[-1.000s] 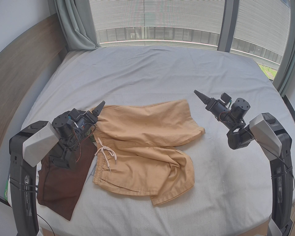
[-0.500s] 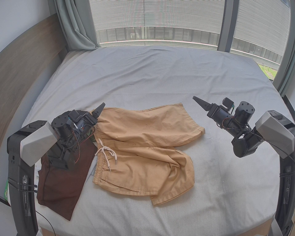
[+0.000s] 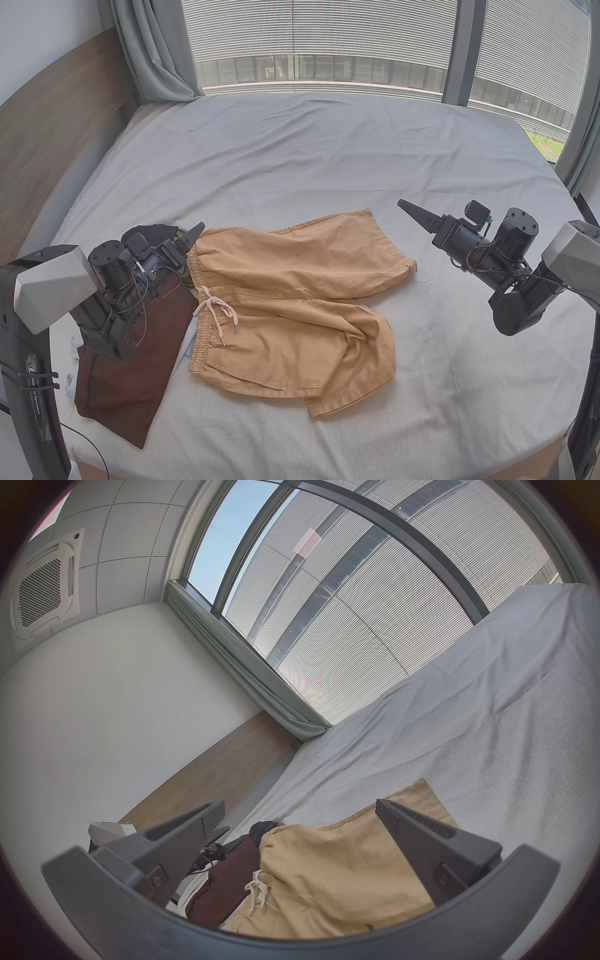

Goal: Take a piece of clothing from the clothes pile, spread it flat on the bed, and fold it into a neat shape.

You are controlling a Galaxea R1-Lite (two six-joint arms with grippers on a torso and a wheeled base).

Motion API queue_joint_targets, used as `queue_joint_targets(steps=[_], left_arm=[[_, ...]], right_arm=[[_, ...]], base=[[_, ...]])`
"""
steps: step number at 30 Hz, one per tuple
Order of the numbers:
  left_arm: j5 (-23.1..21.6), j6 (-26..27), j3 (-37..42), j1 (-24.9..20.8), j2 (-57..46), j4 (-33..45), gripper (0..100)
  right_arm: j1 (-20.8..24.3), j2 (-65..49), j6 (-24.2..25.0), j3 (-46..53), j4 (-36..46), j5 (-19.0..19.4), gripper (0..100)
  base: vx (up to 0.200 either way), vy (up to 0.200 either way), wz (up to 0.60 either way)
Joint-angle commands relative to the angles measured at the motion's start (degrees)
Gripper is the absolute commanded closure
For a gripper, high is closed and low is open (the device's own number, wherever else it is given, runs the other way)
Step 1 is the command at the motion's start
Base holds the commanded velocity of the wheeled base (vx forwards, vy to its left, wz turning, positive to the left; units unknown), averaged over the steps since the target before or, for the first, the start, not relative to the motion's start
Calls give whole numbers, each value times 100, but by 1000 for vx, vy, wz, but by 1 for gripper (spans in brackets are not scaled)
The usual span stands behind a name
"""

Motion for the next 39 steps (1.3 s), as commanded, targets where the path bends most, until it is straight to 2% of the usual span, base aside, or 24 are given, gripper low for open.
queue_joint_targets(steps=[1, 8, 14, 21, 26, 30, 39], left_arm=[[-146, 145, 722, 108, -712, -2, 0], [-840, 391, 1891, 248, -1987, 7, 0], [-1359, 435, 2480, 248, -2400, 7, 0], [-1622, 1138, 2647, 301, -2277, 7, 0], [-2273, 1964, 3007, 565, -2268, -2, 0], [-2334, 2263, 3113, 582, -2215, -2, 0], [-2343, 2500, 3157, 574, -2215, -2, 0]], right_arm=[[74, -668, -43, 626, -63, 1, 0], [232, -1424, -61, 1602, -54, 1, 0], [223, -1547, -26, 1944, -168, 54, 0], [452, -1547, -105, 2287, -335, 36, 0], [452, -1573, -114, 2445, -344, 28, 0], [417, -1564, -114, 2480, -344, 28, 0], [478, -1556, -122, 2612, -283, 19, 0]], base=[[0, 0, 0], [0, 0, 0], [0, 0, 0], [0, 0, 0], [0, 0, 0], [0, 0, 0], [0, 0, 0]])
